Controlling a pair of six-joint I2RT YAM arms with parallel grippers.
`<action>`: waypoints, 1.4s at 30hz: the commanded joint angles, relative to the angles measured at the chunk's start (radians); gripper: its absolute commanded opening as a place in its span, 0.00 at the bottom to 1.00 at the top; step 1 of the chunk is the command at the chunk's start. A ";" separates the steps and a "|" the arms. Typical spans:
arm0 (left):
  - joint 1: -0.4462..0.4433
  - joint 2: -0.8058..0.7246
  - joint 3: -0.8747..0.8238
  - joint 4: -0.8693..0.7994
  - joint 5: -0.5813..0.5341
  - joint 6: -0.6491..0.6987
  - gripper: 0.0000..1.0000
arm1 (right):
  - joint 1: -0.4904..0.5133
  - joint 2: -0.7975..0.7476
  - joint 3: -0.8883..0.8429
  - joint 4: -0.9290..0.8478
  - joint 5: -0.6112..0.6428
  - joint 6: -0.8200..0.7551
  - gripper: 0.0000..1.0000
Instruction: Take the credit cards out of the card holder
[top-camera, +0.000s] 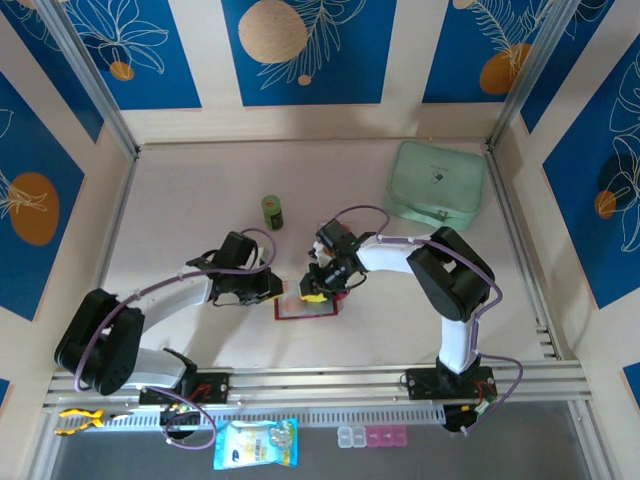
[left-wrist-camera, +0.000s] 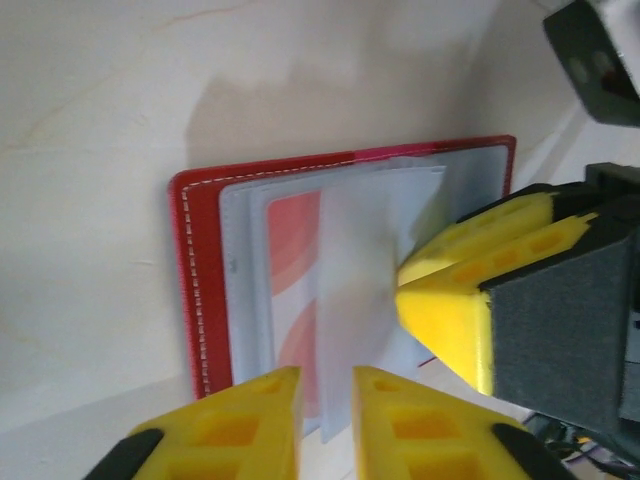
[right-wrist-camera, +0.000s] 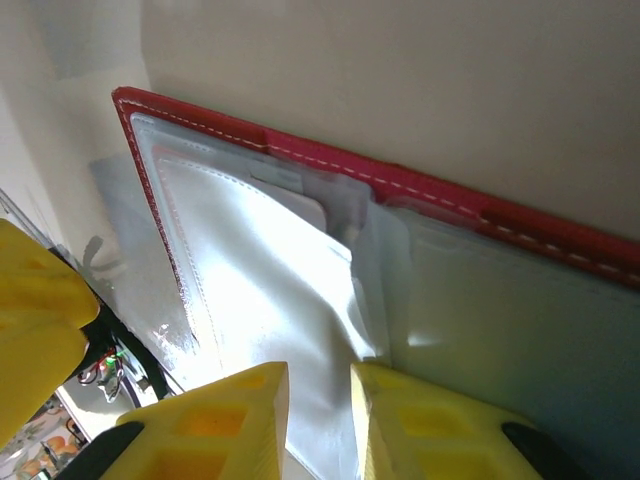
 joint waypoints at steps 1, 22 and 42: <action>-0.015 0.025 0.022 0.046 0.034 -0.034 0.25 | -0.009 0.009 -0.046 0.002 0.002 0.006 0.25; -0.051 0.159 0.020 0.169 0.061 -0.084 0.21 | -0.020 0.002 -0.086 0.068 -0.042 0.011 0.24; -0.097 0.114 0.116 0.104 0.062 -0.092 0.32 | -0.071 -0.295 -0.105 -0.067 0.108 0.007 0.26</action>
